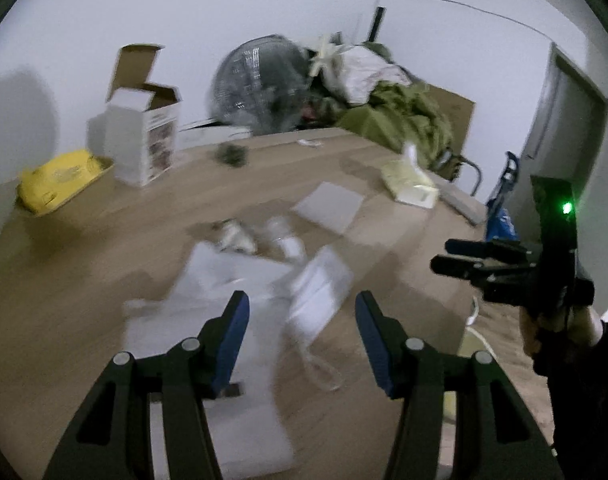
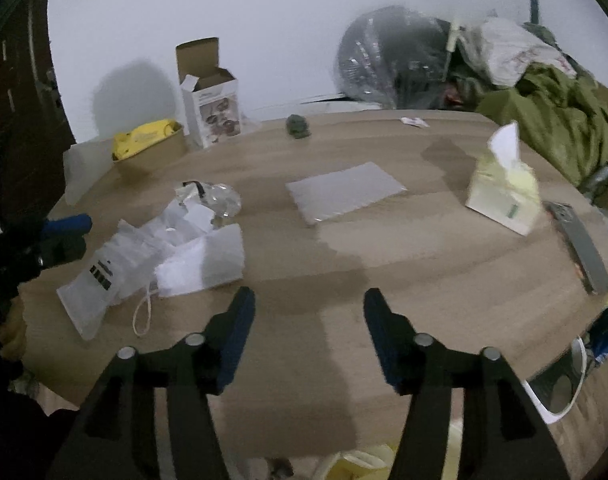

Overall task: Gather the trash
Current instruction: 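Move the right gripper back over the white plastic packaging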

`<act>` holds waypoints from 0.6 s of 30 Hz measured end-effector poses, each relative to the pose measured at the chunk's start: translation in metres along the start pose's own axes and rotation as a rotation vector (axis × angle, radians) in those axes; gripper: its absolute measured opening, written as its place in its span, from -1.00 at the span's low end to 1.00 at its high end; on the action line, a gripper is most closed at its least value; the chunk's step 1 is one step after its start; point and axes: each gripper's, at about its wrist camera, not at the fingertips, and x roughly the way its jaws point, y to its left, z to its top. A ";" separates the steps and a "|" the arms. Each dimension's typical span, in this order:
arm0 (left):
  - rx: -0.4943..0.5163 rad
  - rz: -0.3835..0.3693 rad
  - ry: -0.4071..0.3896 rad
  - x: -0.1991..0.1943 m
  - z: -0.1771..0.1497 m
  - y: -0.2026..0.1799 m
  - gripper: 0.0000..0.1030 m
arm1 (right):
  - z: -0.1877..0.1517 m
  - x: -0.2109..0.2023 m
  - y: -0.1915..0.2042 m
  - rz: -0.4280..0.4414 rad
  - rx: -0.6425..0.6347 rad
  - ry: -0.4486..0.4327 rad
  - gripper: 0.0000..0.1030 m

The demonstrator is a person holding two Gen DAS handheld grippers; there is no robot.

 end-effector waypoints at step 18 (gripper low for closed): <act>-0.133 0.117 0.112 0.006 -0.037 0.054 0.33 | 0.040 0.083 0.049 0.188 -0.083 0.085 0.25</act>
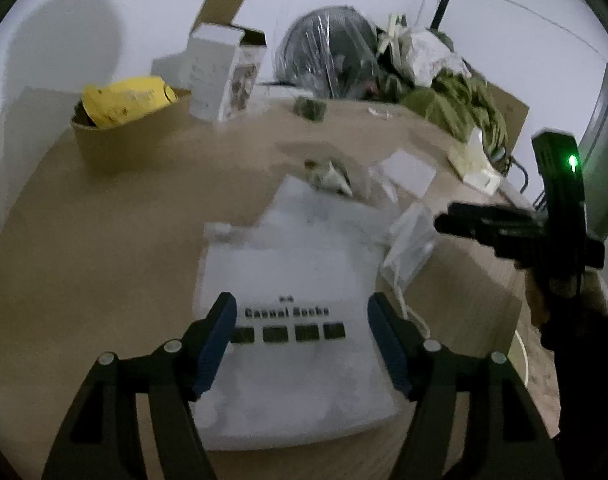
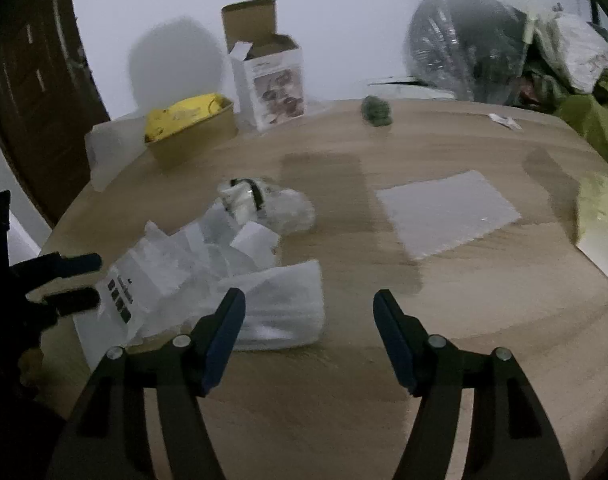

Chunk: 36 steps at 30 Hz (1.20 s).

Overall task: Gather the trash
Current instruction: 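Move the right gripper back over the white plastic packaging, then grasp white packaging with right gripper while left grasps the Casual Socks bag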

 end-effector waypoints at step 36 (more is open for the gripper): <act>0.187 0.100 0.135 0.013 -0.027 -0.034 0.68 | -0.020 -0.018 0.006 -0.035 -0.024 -0.038 -0.51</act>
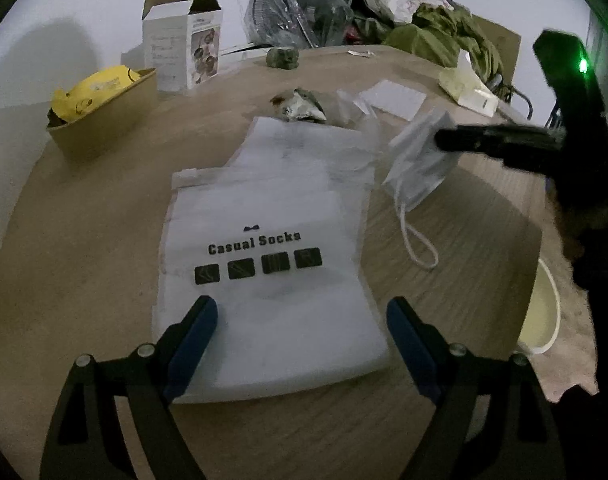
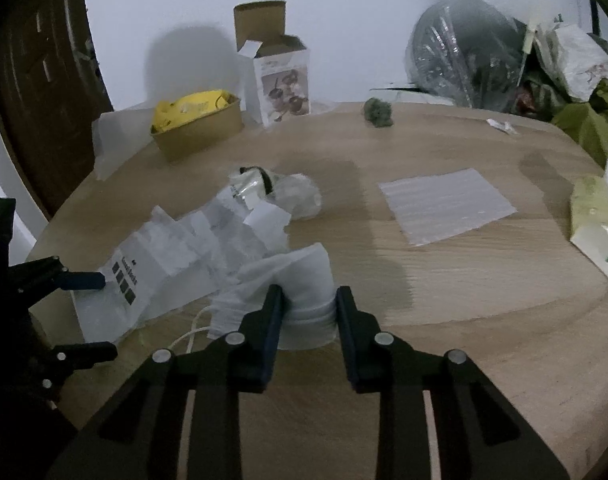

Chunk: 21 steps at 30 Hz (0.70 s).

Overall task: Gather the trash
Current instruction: 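Grasp white packaging with right gripper while left grasps the Casual Socks bag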

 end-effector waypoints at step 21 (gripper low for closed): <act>0.017 0.008 -0.062 -0.011 -0.010 0.009 -0.63 | -0.010 -0.050 -0.012 -0.056 0.027 -0.070 -0.51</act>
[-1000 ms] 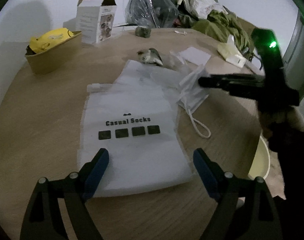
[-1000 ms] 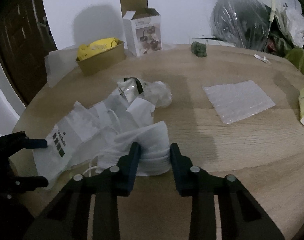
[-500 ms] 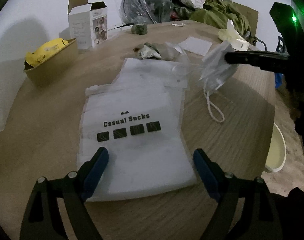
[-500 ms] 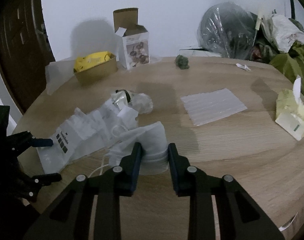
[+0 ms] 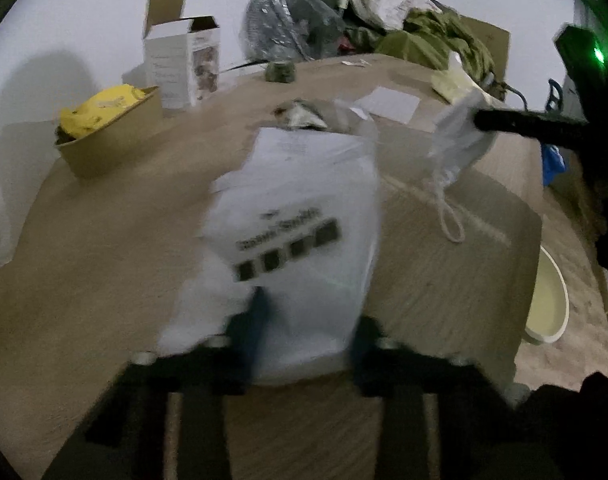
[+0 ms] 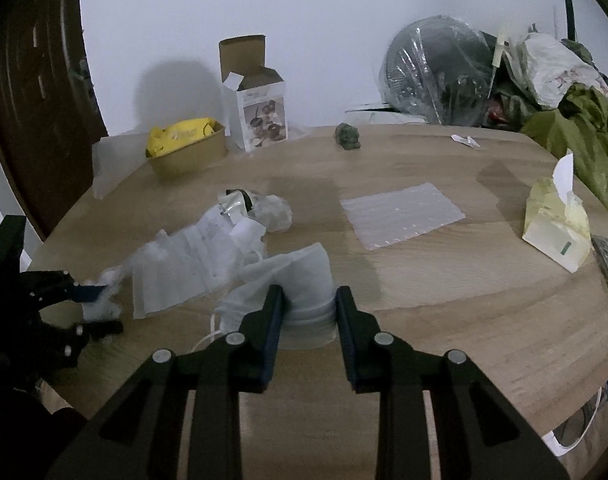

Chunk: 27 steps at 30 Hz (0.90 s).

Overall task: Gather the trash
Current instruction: 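Grasp white packaging with right gripper while left grasps the Casual Socks bag, then release white packaging into cream bucket with right while left drops Casual Socks bag in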

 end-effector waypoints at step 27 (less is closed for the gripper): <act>-0.011 -0.071 -0.268 -0.077 0.043 -0.029 -0.88 | -0.021 -0.061 -0.019 -0.065 0.046 -0.086 -0.51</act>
